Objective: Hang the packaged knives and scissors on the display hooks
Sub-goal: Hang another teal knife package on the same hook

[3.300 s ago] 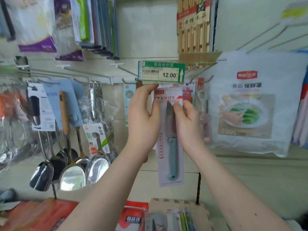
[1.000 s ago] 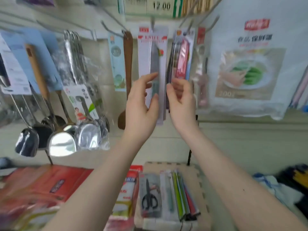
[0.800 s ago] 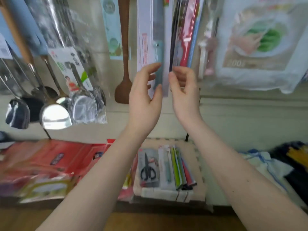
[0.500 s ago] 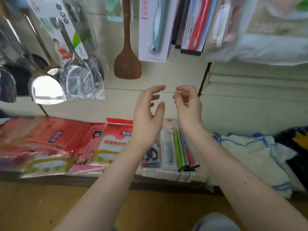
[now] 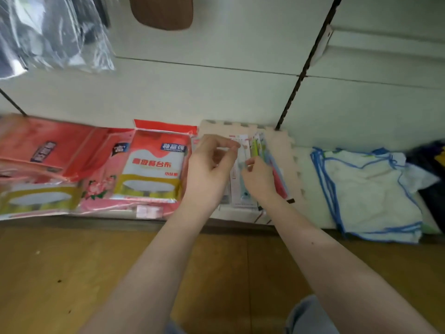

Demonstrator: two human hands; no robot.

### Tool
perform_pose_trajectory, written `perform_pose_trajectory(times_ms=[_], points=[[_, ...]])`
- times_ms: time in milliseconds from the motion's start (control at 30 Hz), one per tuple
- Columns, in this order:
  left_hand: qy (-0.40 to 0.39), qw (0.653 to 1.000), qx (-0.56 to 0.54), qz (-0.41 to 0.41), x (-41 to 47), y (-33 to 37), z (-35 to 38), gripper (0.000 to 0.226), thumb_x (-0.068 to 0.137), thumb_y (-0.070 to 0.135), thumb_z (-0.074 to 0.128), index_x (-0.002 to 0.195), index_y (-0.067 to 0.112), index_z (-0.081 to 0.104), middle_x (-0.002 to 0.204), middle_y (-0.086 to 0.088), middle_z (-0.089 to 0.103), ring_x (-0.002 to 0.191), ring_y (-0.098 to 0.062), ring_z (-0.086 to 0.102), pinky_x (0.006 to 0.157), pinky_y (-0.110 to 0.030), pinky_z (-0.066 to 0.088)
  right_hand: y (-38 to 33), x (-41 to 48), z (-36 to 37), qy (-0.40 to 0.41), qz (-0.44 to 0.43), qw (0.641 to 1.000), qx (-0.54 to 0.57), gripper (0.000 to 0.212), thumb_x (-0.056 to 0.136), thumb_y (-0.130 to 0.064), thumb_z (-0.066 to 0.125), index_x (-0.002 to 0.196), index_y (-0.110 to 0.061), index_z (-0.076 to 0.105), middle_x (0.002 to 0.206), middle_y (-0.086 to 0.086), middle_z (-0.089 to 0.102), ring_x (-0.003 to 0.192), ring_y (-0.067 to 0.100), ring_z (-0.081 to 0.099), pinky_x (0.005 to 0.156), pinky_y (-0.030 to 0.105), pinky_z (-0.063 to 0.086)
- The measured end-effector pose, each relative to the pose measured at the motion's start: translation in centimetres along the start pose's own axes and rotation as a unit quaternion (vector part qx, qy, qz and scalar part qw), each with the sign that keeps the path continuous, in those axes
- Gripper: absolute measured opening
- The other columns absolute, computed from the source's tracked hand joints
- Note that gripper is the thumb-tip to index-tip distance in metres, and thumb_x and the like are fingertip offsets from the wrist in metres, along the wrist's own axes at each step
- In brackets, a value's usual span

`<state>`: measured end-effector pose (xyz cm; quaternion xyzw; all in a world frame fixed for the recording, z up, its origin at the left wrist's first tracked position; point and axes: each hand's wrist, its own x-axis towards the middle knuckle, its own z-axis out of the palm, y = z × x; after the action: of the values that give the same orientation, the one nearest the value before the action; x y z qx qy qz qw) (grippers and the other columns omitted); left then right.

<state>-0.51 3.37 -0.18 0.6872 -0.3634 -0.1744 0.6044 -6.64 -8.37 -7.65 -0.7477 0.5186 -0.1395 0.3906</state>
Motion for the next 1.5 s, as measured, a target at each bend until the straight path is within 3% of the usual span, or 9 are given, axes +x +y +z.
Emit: perform_pose_trajectory(times_ms=[100,300,500,733,1000,1233,1333,1433,1500], points=[[-0.005,1.0,0.0,-0.006,0.2,-0.3,0.4,0.011,0.087,0.023,0.054,0.086,0.033,0.056,0.101,-0.007,0.065,0.088,-0.018,0.066,0.081,-0.043,0.055,0.3,0.4,0.7,-0.014,-0.014,0.997,-0.069,0.022,0.093,-0.013,0.045,0.114,-0.009,0.052,0.11,0.01,0.062,0.089,0.021,0.058,0.07,0.029,0.045],[-0.055,0.997,0.047,-0.013,0.7,-1.2,0.8,0.03,0.091,0.022,0.053,0.121,0.02,0.053,0.116,-0.002,0.064,0.101,-0.015,0.063,0.089,-0.037,0.054,0.1,1.2,2.4,-0.042,-0.086,0.955,-0.281,0.025,0.094,-0.008,0.037,0.11,0.003,0.053,0.111,0.023,0.059,0.104,0.039,0.056,0.081,0.041,0.044],[-0.052,0.997,0.053,-0.021,0.9,-1.5,0.1,0.038,0.092,0.022,0.052,0.129,0.025,0.044,0.111,0.008,0.061,0.096,-0.003,0.06,0.075,-0.015,0.051,0.1,2.0,4.4,-0.034,-0.1,0.9,-0.422,0.027,0.088,-0.011,0.053,0.113,-0.001,0.048,0.114,0.018,0.059,0.104,0.03,0.059,0.084,0.035,0.049],[-0.043,0.998,0.038,-0.01,1.3,-1.3,0.1,0.035,0.092,0.019,0.052,0.126,0.023,0.047,0.108,0.009,0.06,0.093,-0.003,0.059,0.073,-0.011,0.049,-0.4,1.8,3.2,0.01,-0.105,0.94,-0.325,0.02,0.09,-0.008,0.051,0.109,-0.006,0.046,0.105,0.015,0.063,0.094,0.028,0.063,0.071,0.032,0.05],[-0.04,0.999,0.02,-0.015,1.5,-1.5,0.3,0.031,0.092,0.02,0.052,0.123,0.02,0.049,0.111,0.005,0.061,0.092,-0.002,0.058,0.07,-0.005,0.048,-2.4,0.3,-1.2,0.03,-0.101,0.971,-0.214,0.019,0.091,-0.014,0.049,0.109,-0.006,0.047,0.092,0.01,0.059,0.078,0.024,0.055,0.053,0.027,0.034],[0.012,1.0,0.013,-0.026,1.8,-1.5,0.7,0.031,0.091,0.021,0.054,0.122,0.021,0.047,0.111,0.009,0.059,0.095,0.003,0.056,0.07,-0.005,0.048,-3.2,-2.1,-2.5,0.082,-0.142,0.975,-0.149,0.025,0.089,-0.017,0.053,0.111,-0.007,0.048,0.1,0.01,0.063,0.071,0.014,0.047,0.046,0.015,0.023],[0.036,0.999,0.005,-0.022,2.0,-1.7,1.3,0.028,0.09,0.019,0.054,0.118,0.022,0.049,0.109,0.013,0.057,0.1,-0.001,0.056,0.078,-0.012,0.046,-3.8,-3.4,-2.6,0.096,-0.167,0.971,-0.14,0.022,0.089,-0.021,0.054,0.106,-0.008,0.048,0.089,0.006,0.058,0.061,0.01,0.044,0.047,0.014,0.021],[0.062,0.997,0.019,-0.035,2.3,-2.1,1.9,0.033,0.089,0.019,0.055,0.122,0.019,0.05,0.124,0.001,0.055,0.111,-0.01,0.052,0.087,-0.02,0.045,-4.2,-5.0,-2.7,0.105,-0.198,0.966,-0.132,0.02,0.09,-0.026,0.054,0.101,-0.01,0.048,0.079,-0.002,0.049,0.057,0.006,0.042,0.048,0.015,0.026],[0.06,0.997,-0.009,-0.058,2.3,-2.0,2.2,0.035,0.09,0.018,0.056,0.124,0.017,0.047,0.124,0.001,0.056,0.11,-0.011,0.053,0.081,-0.013,0.046,-4.3,-6.0,-2.8,0.103,-0.209,0.963,-0.134,0.02,0.09,-0.027,0.054,0.101,-0.011,0.048,0.082,-0.001,0.048,0.063,0.011,0.045,0.051,0.016,0.03]])
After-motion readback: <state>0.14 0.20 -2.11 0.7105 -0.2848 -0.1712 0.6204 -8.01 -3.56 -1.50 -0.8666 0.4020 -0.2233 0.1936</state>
